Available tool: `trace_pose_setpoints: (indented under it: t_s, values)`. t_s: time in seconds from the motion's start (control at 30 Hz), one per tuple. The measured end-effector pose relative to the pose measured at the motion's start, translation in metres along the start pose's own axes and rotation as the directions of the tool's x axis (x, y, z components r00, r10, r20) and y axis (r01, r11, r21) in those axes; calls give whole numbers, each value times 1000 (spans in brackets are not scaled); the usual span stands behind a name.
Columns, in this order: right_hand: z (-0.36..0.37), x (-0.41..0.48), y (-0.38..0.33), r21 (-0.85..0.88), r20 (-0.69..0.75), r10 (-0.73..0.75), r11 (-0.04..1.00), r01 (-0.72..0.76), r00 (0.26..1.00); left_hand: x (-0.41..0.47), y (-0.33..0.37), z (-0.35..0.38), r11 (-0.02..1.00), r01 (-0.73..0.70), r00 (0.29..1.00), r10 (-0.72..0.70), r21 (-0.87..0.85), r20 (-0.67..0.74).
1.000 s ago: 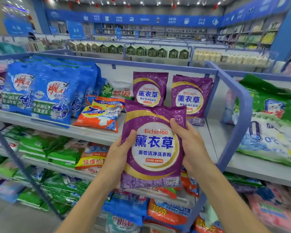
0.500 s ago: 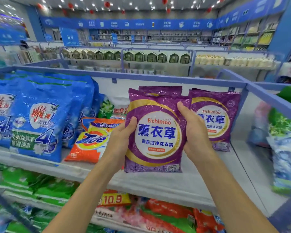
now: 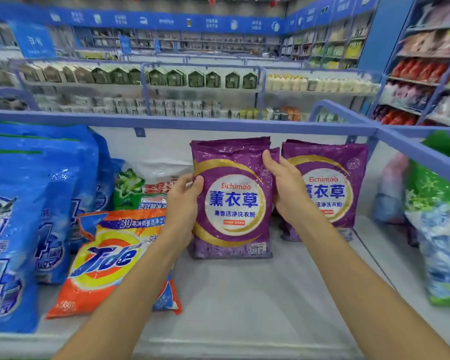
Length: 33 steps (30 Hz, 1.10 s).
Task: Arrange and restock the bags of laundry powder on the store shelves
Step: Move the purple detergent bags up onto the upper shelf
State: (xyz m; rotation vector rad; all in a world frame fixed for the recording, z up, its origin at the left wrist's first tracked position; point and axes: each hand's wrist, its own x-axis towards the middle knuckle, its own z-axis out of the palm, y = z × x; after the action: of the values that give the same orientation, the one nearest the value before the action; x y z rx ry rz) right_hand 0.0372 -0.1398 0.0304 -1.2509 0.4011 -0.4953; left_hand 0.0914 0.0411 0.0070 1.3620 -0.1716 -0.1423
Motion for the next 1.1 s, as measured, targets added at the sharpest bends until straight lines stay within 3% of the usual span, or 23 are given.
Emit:
trace_pose_setpoints:
  t_s: [0.13, 0.2, 0.3, 0.37, 0.43, 0.5, 0.6, 0.73, 0.93, 1.1]
  values:
    - [-5, -15, -2, -40, 56, -39, 998, 42, 998, 2, 3, -4, 998, 55, 998, -55, -35, 1]
    - [-16, -34, 0, -215, 50, -52, 975, 62, 997, -1, 8, -10, 997, 70, 997, -70, -22, 32]
    - [-34, -70, 24, -498, 70, 65, 867, -22, 995, -14, 9, -31, 965, 115, 981, -148, 236, 126]
    - [-36, -88, 43, -706, 108, 135, 708, -19, 985, -25, 5, -41, 835, 112, 950, -249, 538, 189]
    - [-35, -93, 58, -820, 94, 107, 572, 16, 990, -35, -2, -39, 597, 13, 931, -300, 802, 209]
    - [-34, -91, 63, -865, 74, 24, 499, 52, 997, -44, -11, -33, 422, -89, 959, -210, 902, 193]
    - [-33, -87, 66, -867, 90, -47, 488, 101, 995, -44, -25, -28, 464, -163, 982, -13, 871, 191]
    - [-30, -77, 69, -853, 105, -108, 501, 146, 989, -36, -34, -27, 507, -213, 977, 97, 835, 190]
    - [-35, -76, 68, -879, 85, -95, 461, 120, 992, -38, -32, -24, 462, -185, 983, 75, 867, 170]
    - [-40, -83, 62, -877, 158, -70, 449, 173, 985, -56, -31, -25, 559, -188, 982, 86, 808, 169]
